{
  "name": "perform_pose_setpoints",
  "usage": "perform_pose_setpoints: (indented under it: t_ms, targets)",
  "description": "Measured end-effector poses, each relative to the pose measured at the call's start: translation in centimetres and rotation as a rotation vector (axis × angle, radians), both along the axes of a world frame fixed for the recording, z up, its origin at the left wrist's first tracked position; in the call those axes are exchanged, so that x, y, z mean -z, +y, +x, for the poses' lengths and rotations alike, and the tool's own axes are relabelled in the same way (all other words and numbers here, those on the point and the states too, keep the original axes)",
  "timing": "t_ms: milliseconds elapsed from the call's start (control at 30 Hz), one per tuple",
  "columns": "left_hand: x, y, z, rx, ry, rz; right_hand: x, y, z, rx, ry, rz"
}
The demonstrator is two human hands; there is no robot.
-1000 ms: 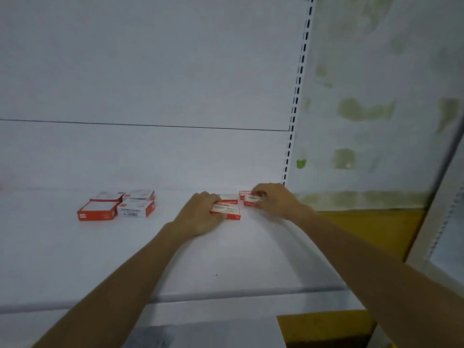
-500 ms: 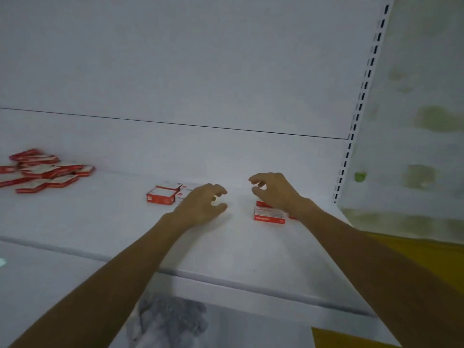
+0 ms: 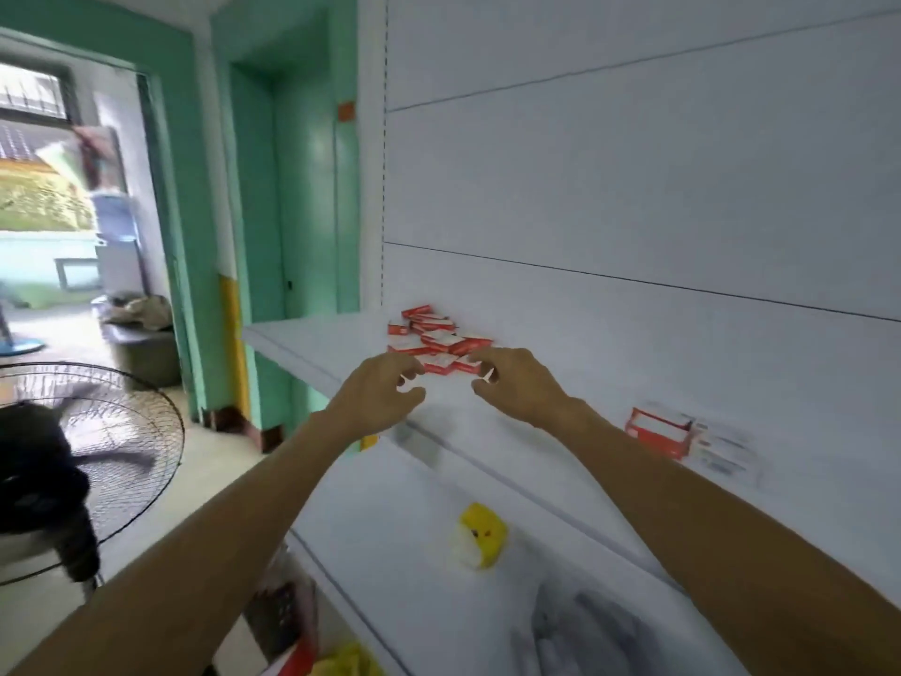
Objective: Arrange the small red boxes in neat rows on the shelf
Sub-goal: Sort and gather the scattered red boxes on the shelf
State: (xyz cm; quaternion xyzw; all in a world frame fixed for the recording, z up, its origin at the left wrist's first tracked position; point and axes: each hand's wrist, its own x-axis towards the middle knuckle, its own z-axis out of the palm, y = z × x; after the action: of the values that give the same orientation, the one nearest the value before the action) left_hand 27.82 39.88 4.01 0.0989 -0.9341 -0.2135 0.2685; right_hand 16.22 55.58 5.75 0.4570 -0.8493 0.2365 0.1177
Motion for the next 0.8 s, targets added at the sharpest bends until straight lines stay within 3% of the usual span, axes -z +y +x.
perform_pose_setpoints:
  t_ms: [300,800]
  targets:
    - [0.0,-13.0,-1.0,0.005,-0.062,-0.040,0.8,-13.5,-0.6,0.006,-0.032,-0.047]
    - [0.9,-24.2,-13.1,0.097,-0.057,-0.020,-0.6,-22.5,-12.6,0.114,0.010,0.050]
